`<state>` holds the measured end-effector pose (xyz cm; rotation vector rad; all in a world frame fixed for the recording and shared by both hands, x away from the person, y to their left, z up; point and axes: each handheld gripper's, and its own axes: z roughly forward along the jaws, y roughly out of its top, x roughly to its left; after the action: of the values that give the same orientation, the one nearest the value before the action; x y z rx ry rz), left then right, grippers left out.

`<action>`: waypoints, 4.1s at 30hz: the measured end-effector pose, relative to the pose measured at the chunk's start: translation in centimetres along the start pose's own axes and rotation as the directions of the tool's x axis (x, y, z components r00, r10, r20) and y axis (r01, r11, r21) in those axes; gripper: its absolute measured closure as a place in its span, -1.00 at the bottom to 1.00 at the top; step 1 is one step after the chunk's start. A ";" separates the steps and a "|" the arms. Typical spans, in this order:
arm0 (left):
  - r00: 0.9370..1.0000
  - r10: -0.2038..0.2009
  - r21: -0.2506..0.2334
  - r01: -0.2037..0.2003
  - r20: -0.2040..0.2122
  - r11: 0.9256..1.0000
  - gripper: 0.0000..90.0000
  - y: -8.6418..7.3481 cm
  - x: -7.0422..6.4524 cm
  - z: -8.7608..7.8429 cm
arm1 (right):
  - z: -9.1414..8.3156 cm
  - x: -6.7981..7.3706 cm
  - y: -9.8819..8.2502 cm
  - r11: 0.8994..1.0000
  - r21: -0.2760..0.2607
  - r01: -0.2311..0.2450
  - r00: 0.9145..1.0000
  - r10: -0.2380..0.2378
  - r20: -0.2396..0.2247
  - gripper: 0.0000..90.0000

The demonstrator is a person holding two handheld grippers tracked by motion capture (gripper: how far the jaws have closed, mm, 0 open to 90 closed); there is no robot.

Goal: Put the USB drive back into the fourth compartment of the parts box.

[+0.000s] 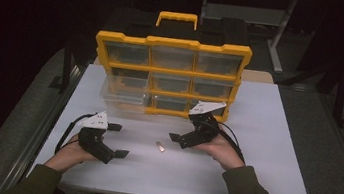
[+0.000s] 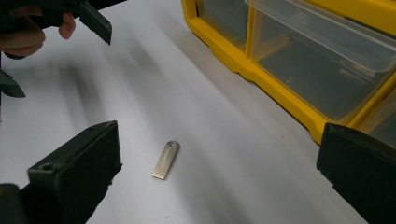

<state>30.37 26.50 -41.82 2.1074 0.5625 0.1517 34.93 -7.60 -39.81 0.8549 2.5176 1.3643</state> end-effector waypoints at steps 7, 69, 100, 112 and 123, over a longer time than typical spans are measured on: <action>1.000 -0.002 -0.002 0.002 0.002 1.000 -1.00 0.0 0.0 0.0 | 0.5 0.2 0.6 1.000 -0.003 0.005 1.000 -0.005 -0.011 -1.00; 1.000 -0.002 -0.011 0.002 0.004 1.000 -1.00 0.1 0.0 -0.2 | 5.5 2.6 3.9 0.989 0.100 0.105 0.994 -0.101 -0.051 -1.00; 1.000 0.006 -0.009 -0.006 0.002 1.000 -1.00 -0.6 -0.2 0.3 | 6.8 2.4 1.9 0.974 0.197 0.112 0.993 -0.102 -0.060 -1.00; 1.000 0.018 -0.018 -0.018 -0.018 1.000 -1.00 -1.0 -0.3 0.4 | 7.0 2.6 1.4 0.966 0.225 0.129 0.991 -0.115 -0.072 -0.91; 1.000 0.009 -0.027 -0.009 -0.015 1.000 -1.00 -1.0 -0.1 0.2 | 7.3 2.8 1.0 0.955 0.271 0.125 0.991 -0.109 -0.072 -0.40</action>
<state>29.99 26.71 -42.73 2.0846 0.5572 0.1791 35.87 -0.40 -42.83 0.7050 2.7956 1.0324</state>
